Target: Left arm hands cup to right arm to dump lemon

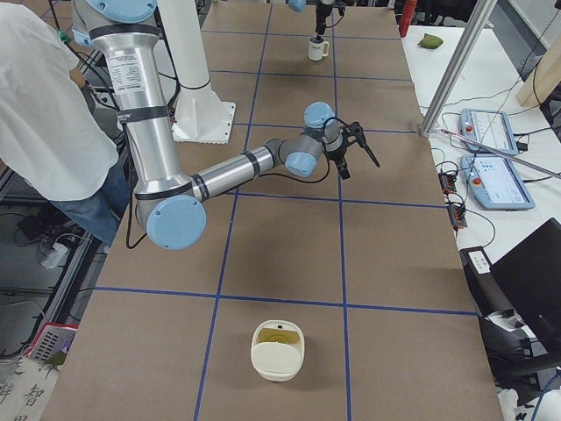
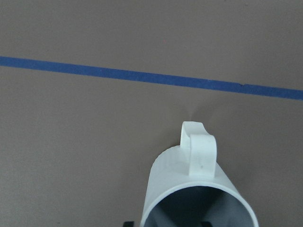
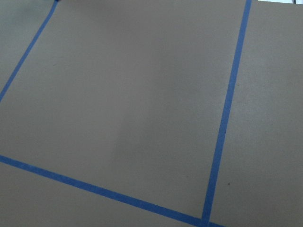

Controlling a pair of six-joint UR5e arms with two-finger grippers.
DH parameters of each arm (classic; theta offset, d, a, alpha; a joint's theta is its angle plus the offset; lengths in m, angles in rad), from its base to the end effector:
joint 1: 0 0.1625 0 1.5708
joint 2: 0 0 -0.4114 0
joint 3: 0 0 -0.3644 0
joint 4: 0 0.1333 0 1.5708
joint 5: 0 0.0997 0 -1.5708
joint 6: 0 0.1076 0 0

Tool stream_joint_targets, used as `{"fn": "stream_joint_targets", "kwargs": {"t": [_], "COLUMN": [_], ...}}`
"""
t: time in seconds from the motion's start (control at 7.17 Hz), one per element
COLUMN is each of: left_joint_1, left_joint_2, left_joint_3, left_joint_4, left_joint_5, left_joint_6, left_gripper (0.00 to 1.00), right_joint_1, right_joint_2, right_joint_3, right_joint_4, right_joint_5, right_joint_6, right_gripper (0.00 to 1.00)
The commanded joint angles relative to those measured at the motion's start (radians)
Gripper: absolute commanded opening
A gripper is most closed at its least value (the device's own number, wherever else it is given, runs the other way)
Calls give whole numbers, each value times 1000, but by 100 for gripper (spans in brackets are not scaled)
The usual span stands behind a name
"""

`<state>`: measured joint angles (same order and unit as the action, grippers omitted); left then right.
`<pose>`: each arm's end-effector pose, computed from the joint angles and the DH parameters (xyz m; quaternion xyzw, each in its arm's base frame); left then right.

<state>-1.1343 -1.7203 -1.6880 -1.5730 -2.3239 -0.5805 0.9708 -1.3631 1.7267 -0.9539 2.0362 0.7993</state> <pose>0.1699 -0.5053 0.5225 -0.0685 0.3790 -0.0171 0.9227 -0.2465 -0.5108 0.4062 0.2195 -0.4507 -0.0226 0.8650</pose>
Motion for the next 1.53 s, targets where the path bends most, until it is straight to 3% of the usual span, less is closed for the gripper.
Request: {"fn": "stream_joint_targets", "kwargs": {"t": [0.0, 0.14, 0.42, 0.56, 0.84, 0.98, 1.39], "left_joint_1": [-77, -135, -266, -332, -387, -395, -406], "left_joint_2": [22, 37, 79, 79, 70, 70, 67], "left_joint_3": [-97, -96, -72, 7, 83, 89, 79], "left_joint_4": [10, 14, 18, 16, 22, 53, 88], "left_joint_5": [0, 0, 0, -17, -78, -71, -66], "left_joint_6": [80, 184, 319, 394, 410, 424, 465], "left_gripper": [100, 100, 100, 100, 100, 100, 100], "right_joint_1": [130, 164, 257, 328, 492, 512, 536], "right_joint_2": [-40, -74, -157, -194, -209, -284, -370], "right_joint_3": [5, 7, 8, 8, 20, 46, 71], "right_joint_4": [-80, -118, -314, -392, -660, -689, -680], "right_joint_5": [140, 154, 164, 164, 255, 257, 262], "right_joint_6": [-31, -126, -478, -684, -1010, -1081, -1108], "right_gripper": [100, 100, 100, 100, 100, 100, 100]}}
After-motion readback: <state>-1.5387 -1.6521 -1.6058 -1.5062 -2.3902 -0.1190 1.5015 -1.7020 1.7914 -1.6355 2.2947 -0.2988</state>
